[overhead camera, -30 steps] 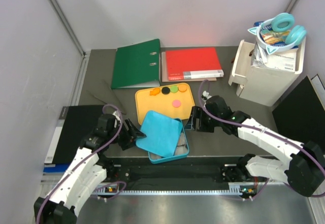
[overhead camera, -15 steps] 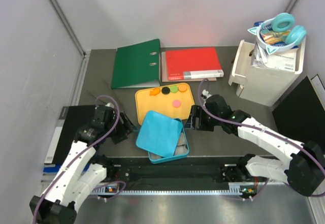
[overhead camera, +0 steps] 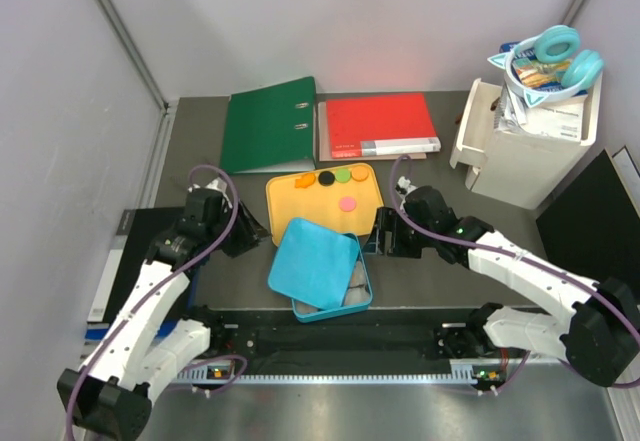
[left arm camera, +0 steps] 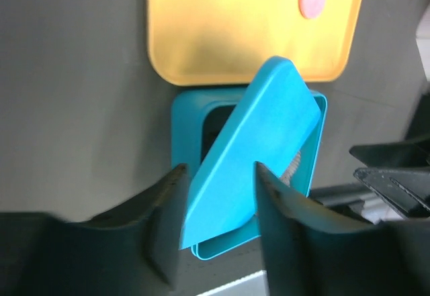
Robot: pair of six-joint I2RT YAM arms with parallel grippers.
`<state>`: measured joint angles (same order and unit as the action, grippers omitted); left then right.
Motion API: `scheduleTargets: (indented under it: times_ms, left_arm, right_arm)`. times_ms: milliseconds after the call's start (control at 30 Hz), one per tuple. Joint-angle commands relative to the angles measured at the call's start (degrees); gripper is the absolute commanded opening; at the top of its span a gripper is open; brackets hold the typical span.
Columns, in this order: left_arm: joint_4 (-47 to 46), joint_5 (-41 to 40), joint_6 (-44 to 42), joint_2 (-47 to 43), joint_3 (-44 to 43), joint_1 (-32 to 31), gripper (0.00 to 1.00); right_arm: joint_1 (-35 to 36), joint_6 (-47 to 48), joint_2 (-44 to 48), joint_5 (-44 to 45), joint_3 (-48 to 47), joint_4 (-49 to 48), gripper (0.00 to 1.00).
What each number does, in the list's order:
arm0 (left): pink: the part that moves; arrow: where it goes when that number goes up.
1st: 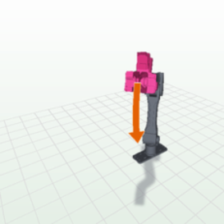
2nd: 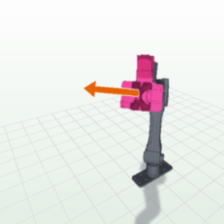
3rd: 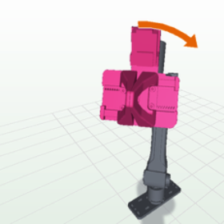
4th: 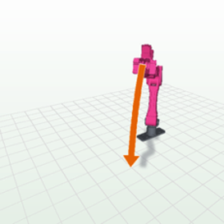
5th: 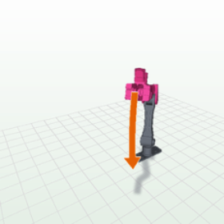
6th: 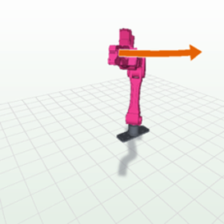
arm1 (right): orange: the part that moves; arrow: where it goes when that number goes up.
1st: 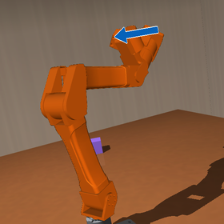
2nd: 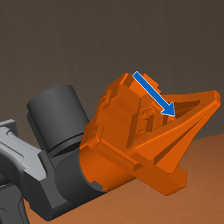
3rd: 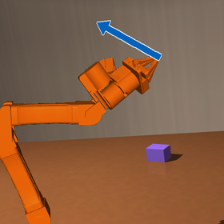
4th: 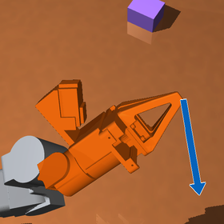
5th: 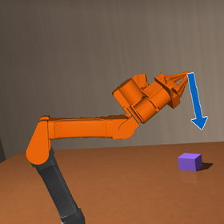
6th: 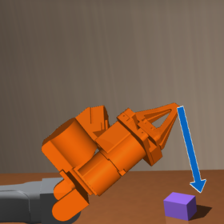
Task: Pack the cookies
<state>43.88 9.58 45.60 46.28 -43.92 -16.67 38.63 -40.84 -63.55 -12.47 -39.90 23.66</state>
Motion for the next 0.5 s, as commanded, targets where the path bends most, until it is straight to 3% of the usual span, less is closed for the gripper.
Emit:
scheduleTargets:
  times_ms: [0, 467]
  left_arm:
    - [-8.4, 7.7, 0.7, 1.4, 3.2, -0.9, 0.44]
    - [-11.1, 3.2, 0.8, 10.1, 6.6, -7.7, 0.38]
  right_arm:
    - [0.7, 0.8, -0.3, 0.5, -2.6, -0.6, 0.78]
    - [0.7, 1.3, -2.5, 0.3, -3.5, -0.8, 0.78]
